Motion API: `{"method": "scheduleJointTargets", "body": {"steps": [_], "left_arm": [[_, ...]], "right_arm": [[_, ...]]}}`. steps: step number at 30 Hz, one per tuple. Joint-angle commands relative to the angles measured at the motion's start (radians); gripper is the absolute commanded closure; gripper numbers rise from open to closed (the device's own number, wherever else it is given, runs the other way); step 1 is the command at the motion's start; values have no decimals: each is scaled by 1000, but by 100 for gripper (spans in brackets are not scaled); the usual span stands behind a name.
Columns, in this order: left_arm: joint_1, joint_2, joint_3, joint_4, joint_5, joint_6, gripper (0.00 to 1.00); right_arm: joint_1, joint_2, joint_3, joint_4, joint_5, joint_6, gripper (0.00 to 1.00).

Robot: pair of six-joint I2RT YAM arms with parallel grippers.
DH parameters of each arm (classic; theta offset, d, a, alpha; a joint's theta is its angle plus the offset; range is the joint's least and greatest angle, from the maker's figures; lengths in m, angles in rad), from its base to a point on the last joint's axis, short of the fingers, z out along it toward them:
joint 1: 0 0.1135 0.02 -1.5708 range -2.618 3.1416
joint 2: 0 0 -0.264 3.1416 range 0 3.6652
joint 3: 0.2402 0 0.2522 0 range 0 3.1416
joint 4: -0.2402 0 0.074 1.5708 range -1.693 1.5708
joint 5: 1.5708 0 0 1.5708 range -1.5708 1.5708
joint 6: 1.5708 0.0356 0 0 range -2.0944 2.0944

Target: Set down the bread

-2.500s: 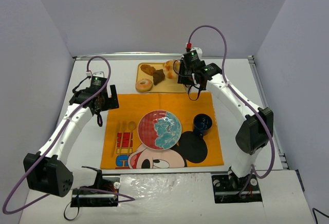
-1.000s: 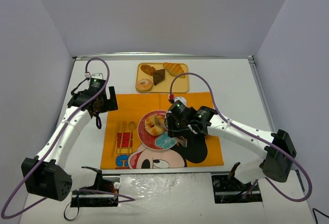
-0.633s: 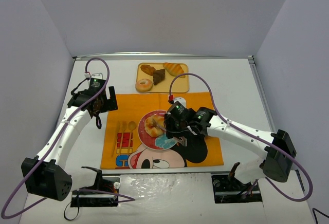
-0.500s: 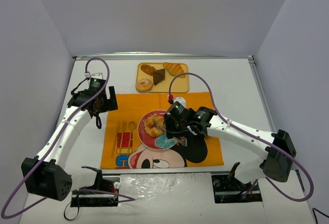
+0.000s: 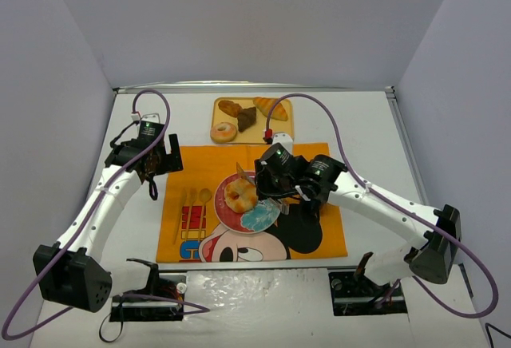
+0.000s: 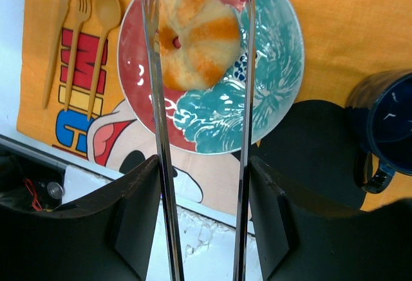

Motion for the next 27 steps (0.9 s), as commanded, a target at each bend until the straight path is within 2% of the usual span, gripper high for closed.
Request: {"method": "scheduleJointTargets", "body": {"steps": [1,14,27], "left_arm": [[-6,-25,30,13,-15,6,3],[-6,-11,43,25,-2,19,3],[-4,-10,21,64,25,7,3]], "right_arm": [[-74,19,110,-6,113,18,51],[-419,262,334,44,186,-40,51],[-718,502,406,196,170,-76,52]]}}
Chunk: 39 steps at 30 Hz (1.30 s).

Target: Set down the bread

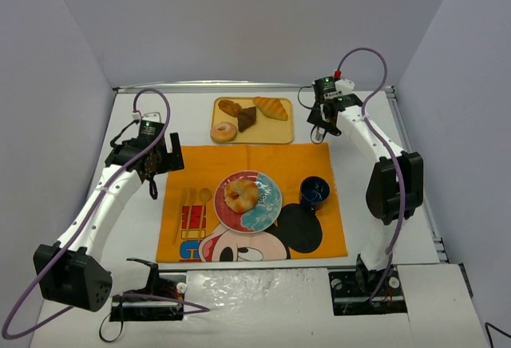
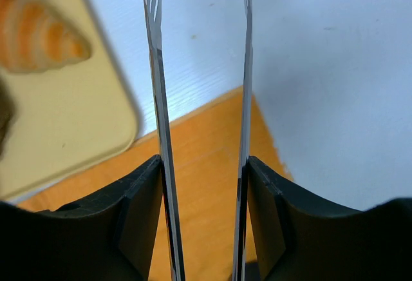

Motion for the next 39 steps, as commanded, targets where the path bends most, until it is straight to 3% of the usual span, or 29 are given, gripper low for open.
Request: {"method": "scheduleJointTargets", "body": {"steps": [1,14,25,39], "left_arm": [[-4,-12,20,50,4,5,3],[-3,-11,35,47,5,16,3],[-3,-7,55,39,5,17,3],[-4,-5,67,29,-2,15,3]], "right_arm": [[-73,43,61,84,21,-32,52],[-176,158,-23,252,82,-53,53],[-235,262,-58,257,134,-65,41],[-332,287,-65,258,63,-82,40]]}}
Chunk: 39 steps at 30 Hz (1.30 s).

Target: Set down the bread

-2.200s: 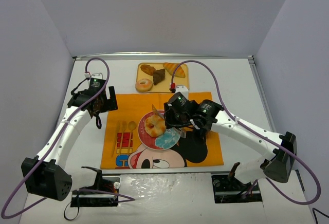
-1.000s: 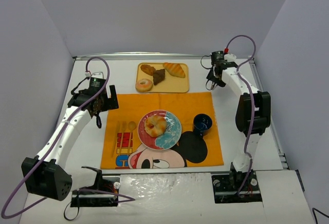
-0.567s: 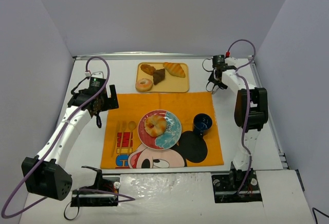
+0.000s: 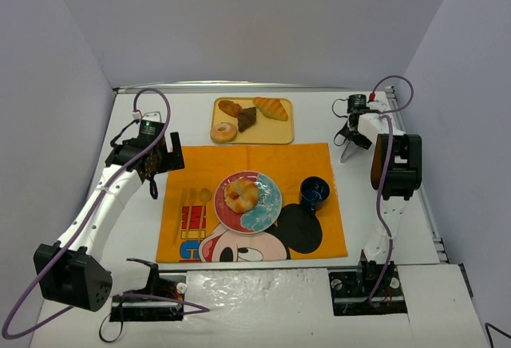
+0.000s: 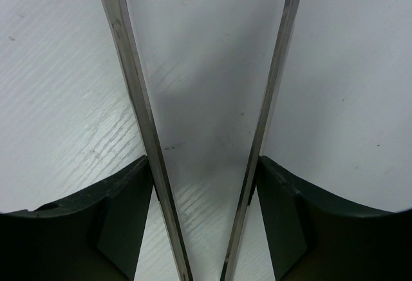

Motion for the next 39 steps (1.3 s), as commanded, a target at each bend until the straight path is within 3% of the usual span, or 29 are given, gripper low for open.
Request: {"method": "scheduleJointTargets", "body": {"steps": [1,7,17,24,33,39], "left_arm": [[-4,-6,68,12,-7,15,3],[-4,-5,70,12,-9,15,3],[-4,-15,58,17,-4,8,3],[-4,-20,59,17,-3,8,3],[-4,-33,61,5,-9,12,3],[-4,-42,62,-9,-17,14,3]], "right_arm": [[-14,-10,9,9,-6,-19,39],[-8,-42,14,8,-23,-27,25],[12,-122,33,-32,-19,-31,15],[16,-197,18,-49,22,-37,0],[80,-311,16,-87,-41,-53,0],[238,-441,-9,-98,-117,-93,0]]}}
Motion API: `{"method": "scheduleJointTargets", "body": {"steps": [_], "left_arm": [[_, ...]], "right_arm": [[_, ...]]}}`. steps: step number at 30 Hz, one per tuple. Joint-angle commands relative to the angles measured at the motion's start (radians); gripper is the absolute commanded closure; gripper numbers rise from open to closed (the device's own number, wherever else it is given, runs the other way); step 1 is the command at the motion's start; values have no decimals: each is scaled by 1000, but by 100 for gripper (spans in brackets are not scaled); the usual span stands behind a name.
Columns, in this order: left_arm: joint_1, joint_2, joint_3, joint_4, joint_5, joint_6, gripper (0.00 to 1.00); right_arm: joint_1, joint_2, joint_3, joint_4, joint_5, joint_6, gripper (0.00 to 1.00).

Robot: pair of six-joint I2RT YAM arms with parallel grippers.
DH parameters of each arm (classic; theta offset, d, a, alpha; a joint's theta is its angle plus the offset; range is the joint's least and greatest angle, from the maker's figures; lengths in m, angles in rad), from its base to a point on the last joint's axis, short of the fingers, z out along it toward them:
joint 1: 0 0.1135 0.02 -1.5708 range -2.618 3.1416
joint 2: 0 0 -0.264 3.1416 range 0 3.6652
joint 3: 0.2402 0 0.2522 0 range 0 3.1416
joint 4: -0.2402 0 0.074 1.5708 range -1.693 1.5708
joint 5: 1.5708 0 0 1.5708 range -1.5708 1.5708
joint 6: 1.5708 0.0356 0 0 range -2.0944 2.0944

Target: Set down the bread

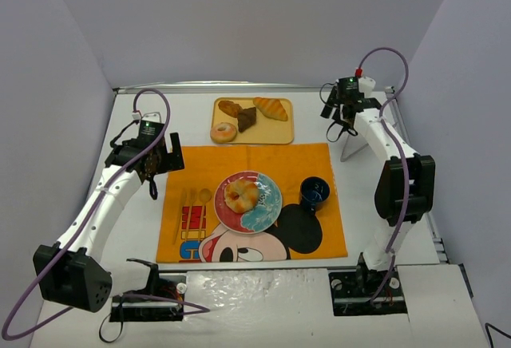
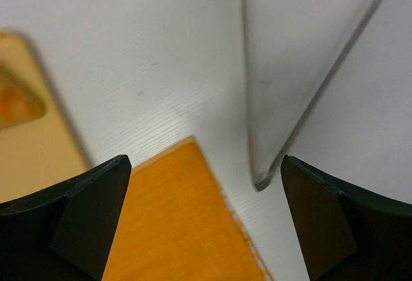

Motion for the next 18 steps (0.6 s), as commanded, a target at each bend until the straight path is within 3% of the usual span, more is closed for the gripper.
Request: {"method": "scheduleJointTargets", "body": {"steps": [1,18], "left_arm": [[-4,-40,64,-6,-16,14,3],[-7,-56,73,-37,-33,22,3]], "right_arm": [[114,-157,-13,-4,-71,-24,0],[289,-328,-111,33,-198,-71,0]]}}
